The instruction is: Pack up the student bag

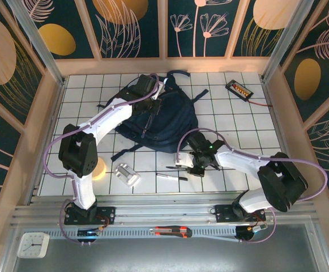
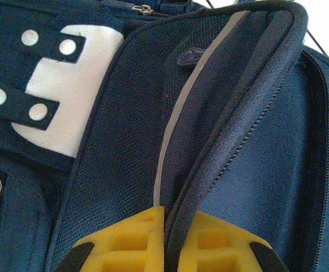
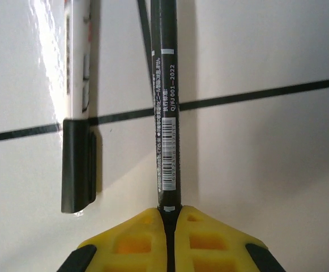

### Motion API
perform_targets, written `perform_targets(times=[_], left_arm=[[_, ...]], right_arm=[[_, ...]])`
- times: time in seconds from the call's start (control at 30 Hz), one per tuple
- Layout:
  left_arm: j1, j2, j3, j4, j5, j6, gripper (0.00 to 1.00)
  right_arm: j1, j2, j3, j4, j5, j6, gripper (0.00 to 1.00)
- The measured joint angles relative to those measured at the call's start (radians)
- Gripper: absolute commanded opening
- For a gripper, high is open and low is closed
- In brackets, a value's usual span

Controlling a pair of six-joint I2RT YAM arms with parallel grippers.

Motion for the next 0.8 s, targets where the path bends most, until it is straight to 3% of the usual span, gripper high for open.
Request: perform_targets(times=[0.2,0.4,0.57,0.8], left_arm=[[0.003,0.004,0.015,-0.008,0.0,-0.001,0.0],[0.005,0.011,0.042,-0.025,0.003,-0.016,0.0],[0.006,0.013,0.05,-0.03,0.003,-0.035,0.0],[0.006,0.013,0.051,-0.03,0.003,-0.049,0.0]], right_arm=[[-0.056,-0.106,0.037,-0.015,-0.054,0.008,0.03],[-0.21,-0.271,0.059,0.022,-0.189,0.154,0.01],[-0.304,-0.369,0.065,0.199,-0.288,0.455,0.01],[-0.344,-0.337,0.07,0.422,-0.346,0.983,0.01]])
